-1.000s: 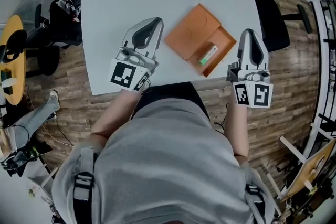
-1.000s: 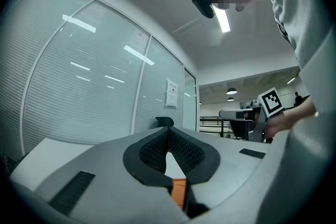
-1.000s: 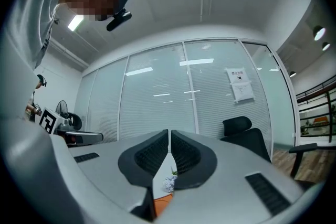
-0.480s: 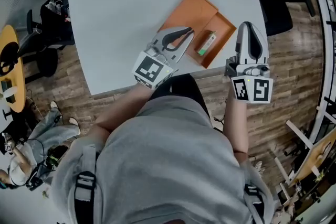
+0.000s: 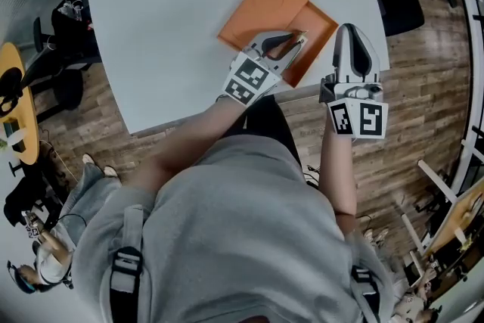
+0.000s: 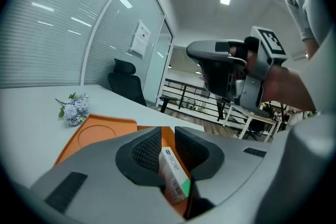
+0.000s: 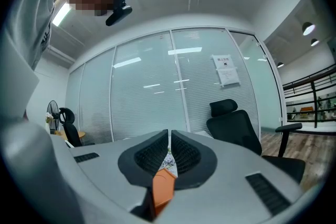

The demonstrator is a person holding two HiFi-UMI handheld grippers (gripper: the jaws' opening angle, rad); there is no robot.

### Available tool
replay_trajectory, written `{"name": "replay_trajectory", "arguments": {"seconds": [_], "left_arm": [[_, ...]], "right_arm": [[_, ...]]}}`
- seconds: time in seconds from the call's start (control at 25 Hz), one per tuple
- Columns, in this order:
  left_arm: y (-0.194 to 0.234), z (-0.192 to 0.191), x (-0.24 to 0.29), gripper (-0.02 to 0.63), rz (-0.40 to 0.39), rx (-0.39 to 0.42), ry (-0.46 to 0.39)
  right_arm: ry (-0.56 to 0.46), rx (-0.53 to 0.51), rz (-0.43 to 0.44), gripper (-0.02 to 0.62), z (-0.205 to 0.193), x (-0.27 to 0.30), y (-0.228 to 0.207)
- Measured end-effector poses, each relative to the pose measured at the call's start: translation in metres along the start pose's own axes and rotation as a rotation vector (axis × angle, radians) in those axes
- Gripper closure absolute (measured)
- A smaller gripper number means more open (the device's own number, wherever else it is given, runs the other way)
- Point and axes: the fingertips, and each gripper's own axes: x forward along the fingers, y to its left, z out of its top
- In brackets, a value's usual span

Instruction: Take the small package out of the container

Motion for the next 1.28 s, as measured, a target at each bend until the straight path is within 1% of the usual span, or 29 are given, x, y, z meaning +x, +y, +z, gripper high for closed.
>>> {"name": "replay_trajectory", "arguments": {"seconds": [0.16,0.36,0.44,0.6,0.76,0.92,1.0,1.08,1.16,1.28], "left_arm": [[-0.006,-0.020,0.027,0.469,-0.003,0.012,0.095],[-0.012,-0.033,0.044,0.417,0.028,0.095,0.190],[-0.014,-0.037,0.047,0.415,0.039,0.115,0.226],[-0.020,-0.050,0.053,0.413,0.047,0.203,0.326],[-0.022,-0.058,0.058,0.396,0.050,0.210,0.401],[-0.023,-0.062,0.060,0.398,0.052,0.225,0.442],[-0.023,-0.064,0.061,0.420,0.057,0.249,0.471],[-0.022,-0.066,0.062,0.424,0.064,0.264,0.496],[-0.021,-0.068,0.063,0.447,0.065,0.274,0.513],[-0.021,-0.068,0.063,0.488,0.041,0.284,0.519]], "right_arm": [[0.020,0.017,-0.004,0.545,-0.013,0.000,-0.002],[0.025,0.029,-0.013,0.545,-0.020,-0.007,-0.007],[0.024,0.031,-0.017,0.545,-0.020,-0.011,-0.010],[0.019,0.033,-0.017,0.545,-0.018,-0.016,-0.015],[0.012,0.033,-0.010,0.545,-0.014,-0.020,-0.017],[0.005,0.035,-0.008,0.545,-0.011,-0.021,-0.019],[0.003,0.036,-0.005,0.545,-0.009,-0.020,-0.021],[0.001,0.037,-0.001,0.545,-0.007,-0.018,-0.021],[-0.003,0.037,0.005,0.545,-0.006,-0.018,-0.022],[-0.008,0.038,0.009,0.545,-0.005,-0.017,-0.023]]}}
